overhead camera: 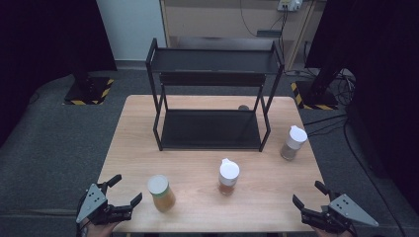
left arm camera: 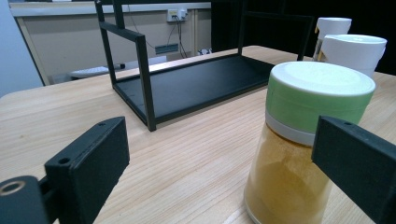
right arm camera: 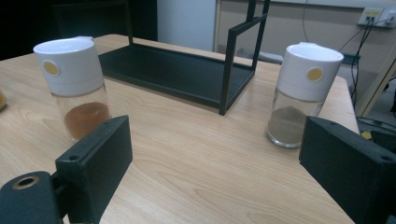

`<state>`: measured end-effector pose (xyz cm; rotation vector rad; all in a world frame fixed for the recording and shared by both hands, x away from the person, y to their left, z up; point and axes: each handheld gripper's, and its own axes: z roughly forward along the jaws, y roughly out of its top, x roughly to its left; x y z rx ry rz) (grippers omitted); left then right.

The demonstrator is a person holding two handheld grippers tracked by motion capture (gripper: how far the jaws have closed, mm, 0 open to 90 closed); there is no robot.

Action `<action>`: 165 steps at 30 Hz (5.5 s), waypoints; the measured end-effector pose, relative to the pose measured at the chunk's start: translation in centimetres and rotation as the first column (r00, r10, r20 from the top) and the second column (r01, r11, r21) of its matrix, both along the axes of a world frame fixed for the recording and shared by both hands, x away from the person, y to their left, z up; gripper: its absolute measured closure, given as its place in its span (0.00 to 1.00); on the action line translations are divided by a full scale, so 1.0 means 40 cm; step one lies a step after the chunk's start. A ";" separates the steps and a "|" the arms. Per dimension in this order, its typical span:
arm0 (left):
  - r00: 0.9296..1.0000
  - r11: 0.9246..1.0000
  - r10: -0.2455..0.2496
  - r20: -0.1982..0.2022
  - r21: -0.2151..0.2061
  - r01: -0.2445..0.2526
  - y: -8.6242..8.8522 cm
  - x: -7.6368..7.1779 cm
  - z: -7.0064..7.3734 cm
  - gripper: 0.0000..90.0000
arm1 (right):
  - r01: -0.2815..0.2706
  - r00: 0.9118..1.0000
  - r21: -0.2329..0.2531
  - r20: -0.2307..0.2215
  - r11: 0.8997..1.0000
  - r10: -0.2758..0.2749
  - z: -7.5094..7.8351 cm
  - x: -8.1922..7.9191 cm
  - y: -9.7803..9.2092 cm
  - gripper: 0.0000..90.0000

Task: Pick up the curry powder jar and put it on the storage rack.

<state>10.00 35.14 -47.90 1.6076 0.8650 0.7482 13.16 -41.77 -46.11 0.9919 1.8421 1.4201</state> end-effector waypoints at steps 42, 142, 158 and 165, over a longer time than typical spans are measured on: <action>0.988 0.993 -0.116 -0.104 -0.013 0.115 0.020 0.019 0.126 0.02 | -0.018 0.999 0.013 -0.031 1.000 0.019 -0.001 0.022 -0.010 0.11; 0.928 0.927 -0.359 -0.098 0.080 0.367 -0.124 0.231 0.162 0.36 | -0.019 0.999 0.036 -0.028 0.999 0.020 -0.004 0.020 -0.022 0.12; 0.901 0.899 -0.424 -0.089 0.075 0.431 -0.165 0.325 0.211 0.36 | -0.019 0.999 0.040 -0.026 0.999 0.020 -0.005 0.019 -0.024 0.12; 0.908 0.906 -0.411 -0.082 0.076 0.417 -0.177 0.361 0.227 0.36 | -0.020 0.999 0.044 -0.026 0.999 0.021 -0.006 0.019 -0.025 0.12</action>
